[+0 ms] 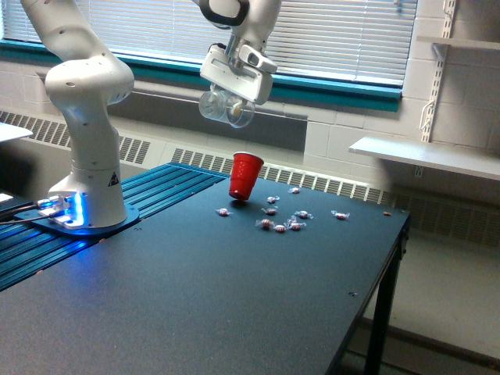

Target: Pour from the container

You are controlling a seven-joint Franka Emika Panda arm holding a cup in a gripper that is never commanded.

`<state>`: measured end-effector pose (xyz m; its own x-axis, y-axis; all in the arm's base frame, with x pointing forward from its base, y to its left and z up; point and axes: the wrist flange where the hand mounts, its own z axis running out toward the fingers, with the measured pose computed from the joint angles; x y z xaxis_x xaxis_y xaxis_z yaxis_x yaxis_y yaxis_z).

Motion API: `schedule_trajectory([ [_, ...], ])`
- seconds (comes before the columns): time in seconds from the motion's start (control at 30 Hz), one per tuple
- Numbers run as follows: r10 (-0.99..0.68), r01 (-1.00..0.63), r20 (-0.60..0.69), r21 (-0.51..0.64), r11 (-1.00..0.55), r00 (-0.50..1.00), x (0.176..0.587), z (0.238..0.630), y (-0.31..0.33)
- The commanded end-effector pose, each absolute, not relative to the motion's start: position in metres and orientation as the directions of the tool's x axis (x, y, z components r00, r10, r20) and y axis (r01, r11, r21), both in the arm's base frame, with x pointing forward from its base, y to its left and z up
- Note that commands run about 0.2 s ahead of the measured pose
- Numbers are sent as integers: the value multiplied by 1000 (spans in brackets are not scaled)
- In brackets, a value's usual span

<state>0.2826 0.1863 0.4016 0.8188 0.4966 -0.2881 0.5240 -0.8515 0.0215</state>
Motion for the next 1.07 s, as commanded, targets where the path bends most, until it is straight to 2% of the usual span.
schedule_trajectory([
  [0.03, 498, 526, -288, 26, -850, 818, 280, 399, 184],
  [0.43, 448, 466, -285, -3, -885, 848, 280, 396, 172],
  [0.83, 407, 415, -223, -10, -910, 886, 278, 400, 162],
  [1.07, 388, 396, -238, -13, -918, 890, 275, 404, 159],
])
